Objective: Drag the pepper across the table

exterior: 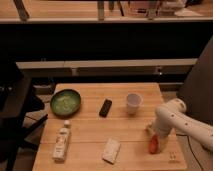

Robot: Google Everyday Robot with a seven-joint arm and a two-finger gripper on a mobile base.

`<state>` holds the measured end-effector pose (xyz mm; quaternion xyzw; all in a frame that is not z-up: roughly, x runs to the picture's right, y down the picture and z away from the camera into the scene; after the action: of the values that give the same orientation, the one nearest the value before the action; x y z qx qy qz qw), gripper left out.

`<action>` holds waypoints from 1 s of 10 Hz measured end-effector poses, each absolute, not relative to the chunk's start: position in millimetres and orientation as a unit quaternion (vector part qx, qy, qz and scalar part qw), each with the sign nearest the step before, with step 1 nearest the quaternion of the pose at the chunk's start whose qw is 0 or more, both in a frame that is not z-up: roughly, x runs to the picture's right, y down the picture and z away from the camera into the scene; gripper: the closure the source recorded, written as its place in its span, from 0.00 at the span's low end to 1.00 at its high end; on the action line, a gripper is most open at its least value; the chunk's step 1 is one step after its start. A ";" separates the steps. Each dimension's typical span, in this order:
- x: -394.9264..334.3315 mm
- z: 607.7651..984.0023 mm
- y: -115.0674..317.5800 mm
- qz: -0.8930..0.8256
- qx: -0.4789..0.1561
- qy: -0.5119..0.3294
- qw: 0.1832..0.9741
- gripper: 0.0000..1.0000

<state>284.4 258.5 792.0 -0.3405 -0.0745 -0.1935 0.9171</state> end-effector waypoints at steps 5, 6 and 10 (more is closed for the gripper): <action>282.6 793.8 259.2 -0.197 -0.344 -0.079 0.915 0.20; 283.0 793.8 259.1 -0.198 -0.344 -0.079 0.915 0.20; 281.5 794.9 259.9 -0.201 -0.346 -0.082 0.913 0.20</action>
<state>281.5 259.9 794.9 -0.3461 -0.0820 -0.2008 0.9128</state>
